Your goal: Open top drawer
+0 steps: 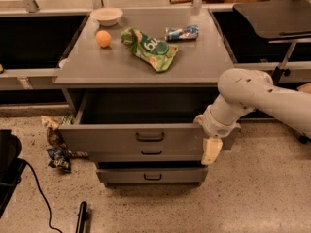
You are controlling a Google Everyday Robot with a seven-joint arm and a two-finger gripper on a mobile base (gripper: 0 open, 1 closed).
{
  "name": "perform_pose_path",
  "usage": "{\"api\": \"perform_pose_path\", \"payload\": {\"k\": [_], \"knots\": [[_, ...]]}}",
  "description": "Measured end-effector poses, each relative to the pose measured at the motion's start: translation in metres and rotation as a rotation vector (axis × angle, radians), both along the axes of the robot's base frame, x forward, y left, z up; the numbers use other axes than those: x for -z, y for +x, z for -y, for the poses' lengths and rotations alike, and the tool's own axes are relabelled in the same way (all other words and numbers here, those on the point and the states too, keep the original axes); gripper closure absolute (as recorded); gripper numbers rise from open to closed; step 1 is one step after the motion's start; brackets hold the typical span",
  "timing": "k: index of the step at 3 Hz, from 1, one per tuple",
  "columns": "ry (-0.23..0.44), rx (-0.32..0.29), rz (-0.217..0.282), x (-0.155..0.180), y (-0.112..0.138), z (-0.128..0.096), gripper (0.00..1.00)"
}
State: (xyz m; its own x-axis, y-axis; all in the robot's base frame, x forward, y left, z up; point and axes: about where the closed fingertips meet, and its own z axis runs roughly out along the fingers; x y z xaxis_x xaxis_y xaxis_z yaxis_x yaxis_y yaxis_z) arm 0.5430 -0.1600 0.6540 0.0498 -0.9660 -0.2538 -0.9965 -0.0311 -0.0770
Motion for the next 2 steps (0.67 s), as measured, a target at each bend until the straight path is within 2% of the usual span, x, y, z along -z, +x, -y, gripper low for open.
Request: {"api": "perform_pose_path", "payload": {"k": [1, 2], "knots": [[-0.005, 0.007, -0.009, -0.001, -0.014, 0.000, 0.43], [-0.008, 0.007, 0.002, -0.009, -0.027, -0.001, 0.66]]}}
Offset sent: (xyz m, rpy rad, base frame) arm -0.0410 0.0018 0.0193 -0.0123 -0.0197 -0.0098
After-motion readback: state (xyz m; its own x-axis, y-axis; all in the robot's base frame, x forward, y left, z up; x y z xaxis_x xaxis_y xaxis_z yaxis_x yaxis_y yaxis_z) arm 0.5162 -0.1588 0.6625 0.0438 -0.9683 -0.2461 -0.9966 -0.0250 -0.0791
